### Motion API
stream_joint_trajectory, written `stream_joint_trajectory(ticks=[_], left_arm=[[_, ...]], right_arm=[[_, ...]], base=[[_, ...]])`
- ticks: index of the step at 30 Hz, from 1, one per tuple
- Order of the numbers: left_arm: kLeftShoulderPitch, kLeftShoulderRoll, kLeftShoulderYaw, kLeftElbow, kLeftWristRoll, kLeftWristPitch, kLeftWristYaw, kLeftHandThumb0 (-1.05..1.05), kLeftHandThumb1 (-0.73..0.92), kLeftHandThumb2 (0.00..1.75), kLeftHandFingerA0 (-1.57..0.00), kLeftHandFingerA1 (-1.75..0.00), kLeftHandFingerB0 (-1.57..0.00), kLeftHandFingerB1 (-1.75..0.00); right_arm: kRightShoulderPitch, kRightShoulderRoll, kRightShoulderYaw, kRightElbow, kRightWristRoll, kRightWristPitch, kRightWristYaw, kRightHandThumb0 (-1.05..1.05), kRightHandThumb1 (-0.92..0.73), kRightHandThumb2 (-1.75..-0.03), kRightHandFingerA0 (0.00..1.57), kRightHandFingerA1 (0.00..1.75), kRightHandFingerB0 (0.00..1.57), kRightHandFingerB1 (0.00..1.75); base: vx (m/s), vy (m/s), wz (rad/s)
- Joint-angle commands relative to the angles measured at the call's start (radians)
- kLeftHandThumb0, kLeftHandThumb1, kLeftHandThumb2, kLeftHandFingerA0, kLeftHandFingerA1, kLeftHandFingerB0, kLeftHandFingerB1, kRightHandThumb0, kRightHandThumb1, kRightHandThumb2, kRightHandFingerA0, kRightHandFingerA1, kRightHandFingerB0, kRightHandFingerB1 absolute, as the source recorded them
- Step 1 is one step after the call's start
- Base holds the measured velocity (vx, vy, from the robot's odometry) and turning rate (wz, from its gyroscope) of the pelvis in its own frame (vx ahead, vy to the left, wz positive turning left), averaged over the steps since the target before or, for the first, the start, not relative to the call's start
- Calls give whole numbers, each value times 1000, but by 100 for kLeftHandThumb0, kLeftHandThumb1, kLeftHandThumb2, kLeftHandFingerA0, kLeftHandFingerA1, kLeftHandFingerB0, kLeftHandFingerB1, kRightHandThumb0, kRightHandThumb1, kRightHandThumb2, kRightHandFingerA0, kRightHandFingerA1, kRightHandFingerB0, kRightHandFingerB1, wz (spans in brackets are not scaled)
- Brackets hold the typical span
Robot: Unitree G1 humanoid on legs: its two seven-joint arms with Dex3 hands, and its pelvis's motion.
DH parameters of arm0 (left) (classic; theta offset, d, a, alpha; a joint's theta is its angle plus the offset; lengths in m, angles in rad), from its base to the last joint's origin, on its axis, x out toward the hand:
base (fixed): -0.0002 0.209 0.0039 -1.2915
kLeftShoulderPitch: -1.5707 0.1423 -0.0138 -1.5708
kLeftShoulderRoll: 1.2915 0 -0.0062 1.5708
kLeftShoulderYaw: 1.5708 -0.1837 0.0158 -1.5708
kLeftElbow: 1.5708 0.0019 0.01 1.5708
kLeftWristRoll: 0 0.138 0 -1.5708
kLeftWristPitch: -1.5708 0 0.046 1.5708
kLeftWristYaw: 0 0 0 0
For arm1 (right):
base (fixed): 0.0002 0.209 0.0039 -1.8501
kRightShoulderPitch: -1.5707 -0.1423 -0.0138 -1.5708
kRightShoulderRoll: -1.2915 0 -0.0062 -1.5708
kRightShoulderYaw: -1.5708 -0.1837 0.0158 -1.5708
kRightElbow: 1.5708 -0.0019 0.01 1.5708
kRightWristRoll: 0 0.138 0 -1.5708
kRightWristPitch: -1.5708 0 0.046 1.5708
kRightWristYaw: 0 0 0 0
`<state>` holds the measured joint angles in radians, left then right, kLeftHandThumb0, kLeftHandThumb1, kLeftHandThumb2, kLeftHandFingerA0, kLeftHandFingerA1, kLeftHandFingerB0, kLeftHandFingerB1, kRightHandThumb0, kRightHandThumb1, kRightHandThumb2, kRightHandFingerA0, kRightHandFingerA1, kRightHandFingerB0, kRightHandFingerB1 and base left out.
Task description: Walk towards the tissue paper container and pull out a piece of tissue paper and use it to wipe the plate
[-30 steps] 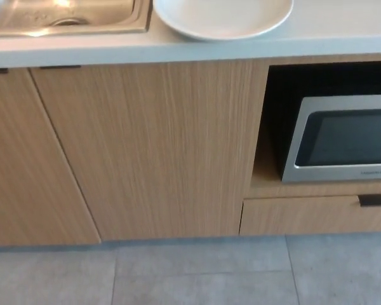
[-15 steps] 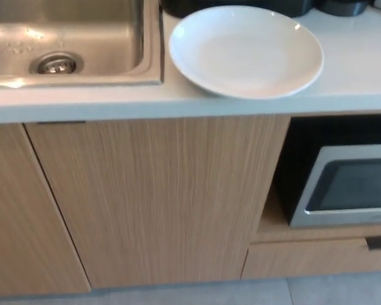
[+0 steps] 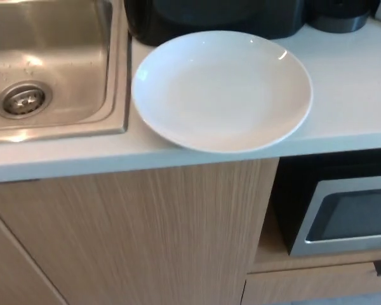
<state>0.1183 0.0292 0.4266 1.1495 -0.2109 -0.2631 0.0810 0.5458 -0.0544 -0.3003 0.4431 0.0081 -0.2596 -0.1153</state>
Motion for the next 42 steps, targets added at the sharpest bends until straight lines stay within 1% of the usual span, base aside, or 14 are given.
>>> stream_joint_trajectory(ticks=[1,3,8,9,10,13,14,16,22,23,28,29,30,42], left_arm=[[23,30,6,18,5,-92,18,-8,50,107,-109,-109,-95,-87],[24,39,-3,26,20,-92,45,-6,50,112,-107,-110,-96,-85],[14,58,-6,46,19,-81,63,-7,52,108,-104,-111,-93,-82],[16,59,-4,40,15,-79,63,-12,59,88,-103,-113,-94,-75],[16,60,-3,38,13,-78,63,-14,60,86,-101,-112,-92,-75],[15,61,-4,37,13,-78,64,-14,60,86,-101,-112,-92,-75],[15,56,3,38,3,-81,56,-6,49,110,-107,-108,-94,-83],[16,49,6,40,-1,-88,51,-4,47,113,-107,-110,-95,-78],[14,45,19,47,-9,-82,52,-3,48,113,-106,-110,-96,-81],[15,51,11,51,2,-76,60,-8,56,94,-101,-111,-91,-77],[17,62,-1,64,15,-73,69,-7,55,95,-101,-112,-92,-77],[22,63,-4,69,17,-74,71,-7,48,110,-103,-107,-93,-81],[26,63,-5,72,18,-77,72,-6,47,112,-104,-107,-95,-80],[33,58,-9,75,15,-93,67,-8,54,99,-103,-110,-96,-77]], right_arm=[[-3,-38,-10,78,-29,-32,-39,-5,-65,-82,93,65,65,49],[2,-43,-5,73,-44,-26,-57,-7,-67,-72,93,64,65,49],[-22,-44,-30,118,-10,-52,-58,-6,-66,-79,94,67,65,51],[-26,-46,-33,123,-9,-57,-57,-7,-67,-74,93,66,66,50],[-28,-47,-35,124,-9,-55,-57,-8,-68,-72,93,65,66,49],[-31,-45,-37,125,-11,-51,-58,-8,-68,-72,93,65,66,49],[-29,-45,-35,114,-15,-39,-59,-5,-64,-80,93,66,66,48],[-27,-45,-32,104,-19,-37,-59,-4,-63,-79,94,66,67,49],[-20,-46,-28,88,-17,-23,-56,-7,-64,-75,92,67,65,49],[-14,-52,-24,90,-27,-20,-60,-9,-71,-72,89,61,63,49],[-1,-60,-14,98,-40,-16,-71,-8,-70,-74,90,61,63,48],[-5,-68,-12,142,-47,-40,-75,-12,-72,-66,92,59,64,48],[-9,-73,-11,166,-50,-54,-76,-12,-72,-67,93,60,65,48],[1,-95,-17,181,-40,-43,-80,-13,-72,-68,96,61,66,48]], base=[[167,199,-8],[259,251,0],[228,214,-9],[98,82,4],[91,43,4],[56,-26,3],[73,-93,2],[24,-130,6],[92,-133,-6],[74,-161,-9],[39,-45,-1],[70,26,-6],[0,0,0],[61,59,1]])
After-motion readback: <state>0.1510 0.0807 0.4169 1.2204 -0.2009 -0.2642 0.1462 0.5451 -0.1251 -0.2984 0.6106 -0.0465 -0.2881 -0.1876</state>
